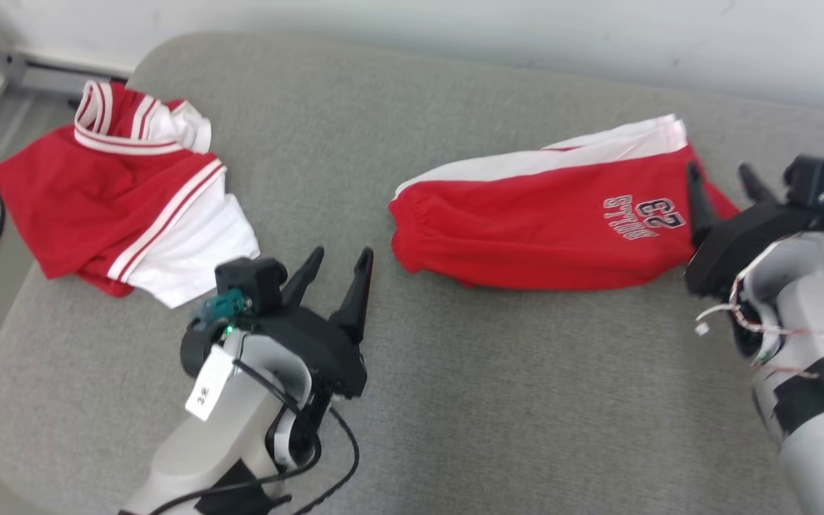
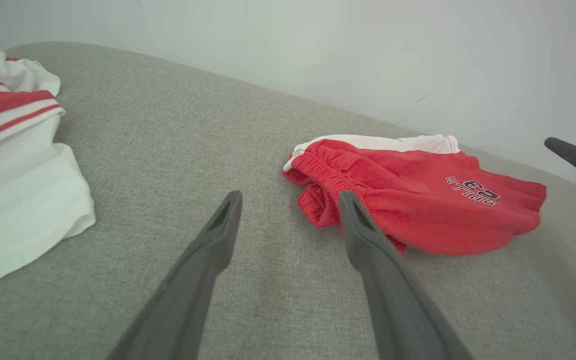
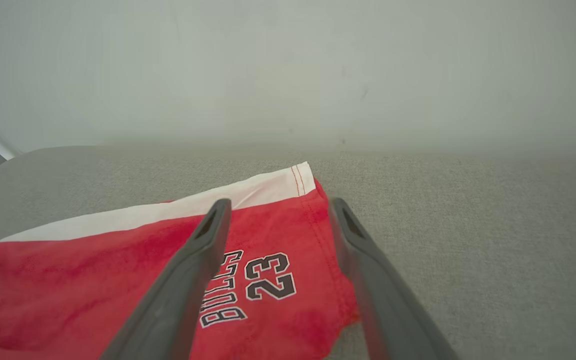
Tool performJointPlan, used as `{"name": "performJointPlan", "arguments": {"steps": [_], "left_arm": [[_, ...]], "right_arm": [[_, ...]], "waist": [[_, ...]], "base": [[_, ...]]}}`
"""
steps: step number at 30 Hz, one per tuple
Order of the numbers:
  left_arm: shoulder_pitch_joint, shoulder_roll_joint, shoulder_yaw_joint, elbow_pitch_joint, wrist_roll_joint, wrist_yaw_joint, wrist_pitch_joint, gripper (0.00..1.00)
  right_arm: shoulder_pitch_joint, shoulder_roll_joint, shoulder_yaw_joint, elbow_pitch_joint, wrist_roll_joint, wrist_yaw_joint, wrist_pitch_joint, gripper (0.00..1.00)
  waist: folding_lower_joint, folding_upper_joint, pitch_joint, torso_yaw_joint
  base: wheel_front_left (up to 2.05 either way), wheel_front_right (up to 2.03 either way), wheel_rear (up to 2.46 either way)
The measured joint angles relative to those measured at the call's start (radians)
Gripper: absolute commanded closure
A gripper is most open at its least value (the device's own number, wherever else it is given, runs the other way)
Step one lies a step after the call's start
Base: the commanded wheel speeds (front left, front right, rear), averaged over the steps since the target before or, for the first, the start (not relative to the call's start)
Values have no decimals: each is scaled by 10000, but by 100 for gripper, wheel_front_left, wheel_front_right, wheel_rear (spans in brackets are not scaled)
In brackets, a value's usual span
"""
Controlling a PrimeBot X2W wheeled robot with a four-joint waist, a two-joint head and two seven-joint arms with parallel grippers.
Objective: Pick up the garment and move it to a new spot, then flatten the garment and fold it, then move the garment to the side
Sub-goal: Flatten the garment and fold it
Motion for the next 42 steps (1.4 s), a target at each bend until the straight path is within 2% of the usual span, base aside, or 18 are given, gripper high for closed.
{"name": "performJointPlan", "arguments": {"steps": [3,7,16,27,42], "left_arm": [[144,71,-155,-27,46,0,0,0],[127,-111,-347,-65,148,-75,12,0],[-111,-253,-598,-54,393,-167,117,0],[-349,-372,-765,155,472,-255,157,0],[-661,-426,-986,341,623,-564,148,0]], "right_arm": [[260,150,-21,-31,73,-50,148,0],[624,75,-205,-52,182,-180,286,0],[612,-48,-736,299,462,-648,686,0],[132,-2,-746,694,497,-796,1156,0],[-49,21,-644,840,460,-957,1467,0]], "waist": [[-1,0,-185,-191],[-1,0,-211,-404],[0,0,307,-276],[2,2,773,78],[2,3,780,71]], "base": [[0,0,0],[0,0,0],[0,0,0],[0,0,0],[0,0,0]]}}
